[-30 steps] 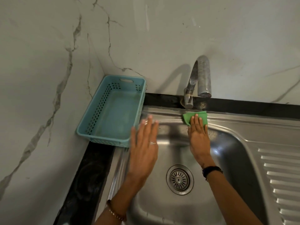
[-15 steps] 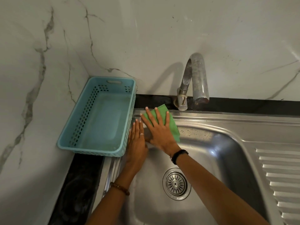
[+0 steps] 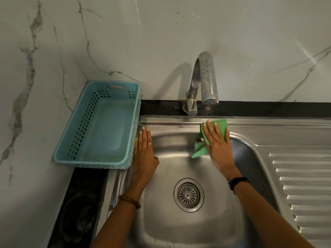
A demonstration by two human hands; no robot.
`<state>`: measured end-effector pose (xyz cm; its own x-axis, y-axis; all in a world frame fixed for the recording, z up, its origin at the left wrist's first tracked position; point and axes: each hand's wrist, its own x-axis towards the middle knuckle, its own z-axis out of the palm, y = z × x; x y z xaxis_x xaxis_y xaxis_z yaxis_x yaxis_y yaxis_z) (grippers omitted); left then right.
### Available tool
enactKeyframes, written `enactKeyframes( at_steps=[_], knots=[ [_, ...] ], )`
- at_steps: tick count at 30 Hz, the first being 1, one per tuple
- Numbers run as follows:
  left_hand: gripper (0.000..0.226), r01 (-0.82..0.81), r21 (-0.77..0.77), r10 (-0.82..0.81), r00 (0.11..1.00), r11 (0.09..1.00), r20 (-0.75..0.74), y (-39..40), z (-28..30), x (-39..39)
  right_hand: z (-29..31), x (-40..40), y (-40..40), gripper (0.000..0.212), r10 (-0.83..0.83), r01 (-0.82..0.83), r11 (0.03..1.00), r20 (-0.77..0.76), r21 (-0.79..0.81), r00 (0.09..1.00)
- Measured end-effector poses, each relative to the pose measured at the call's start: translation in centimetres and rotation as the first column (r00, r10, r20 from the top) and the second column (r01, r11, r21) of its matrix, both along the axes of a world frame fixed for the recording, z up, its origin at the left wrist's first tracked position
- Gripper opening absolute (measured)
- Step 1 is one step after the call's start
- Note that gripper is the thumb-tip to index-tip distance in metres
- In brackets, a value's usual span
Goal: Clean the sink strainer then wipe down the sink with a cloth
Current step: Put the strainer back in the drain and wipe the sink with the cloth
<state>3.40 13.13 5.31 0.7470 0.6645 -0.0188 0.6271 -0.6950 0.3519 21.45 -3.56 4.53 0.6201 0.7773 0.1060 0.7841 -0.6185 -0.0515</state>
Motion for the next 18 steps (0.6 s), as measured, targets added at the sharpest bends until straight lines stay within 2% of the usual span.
enactKeyframes(
  at_steps=[3, 6, 10, 14, 18],
  knots=[
    [0.098, 0.015, -0.013, -0.015, 1.000, 1.000, 0.013, 0.0, 0.0, 0.1, -0.5, -2.4, 1.9, 0.064, -0.108, 0.123, 0.988, -0.158, 0.088, 0.981],
    [0.099, 0.037, -0.052, -0.036, 0.999, 0.998, 0.012, 0.6, -0.2, 0.1, -1.0, -5.5, 6.0, 0.070, -0.007, 0.021, 0.993, -0.113, 0.120, 0.994],
    [0.097, 0.045, -0.158, -0.047, 0.999, 0.986, -0.009, 1.3, -0.1, 0.4, -0.8, -8.2, 10.7, 0.069, 0.146, -0.123, 0.981, -0.154, 0.153, 0.977],
    [0.093, 0.028, -0.174, -0.037, 0.998, 0.984, -0.048, 1.3, 0.3, 0.8, -0.4, -8.1, 12.3, 0.058, 0.274, -0.271, 0.962, -0.085, 0.047, 0.958],
    [0.095, 0.002, -0.165, -0.029, 0.987, 0.986, -0.157, 1.4, 0.8, 0.9, 0.5, -5.9, 10.4, 0.068, 0.348, -0.346, 0.935, 0.006, -0.078, 0.938]
  ],
)
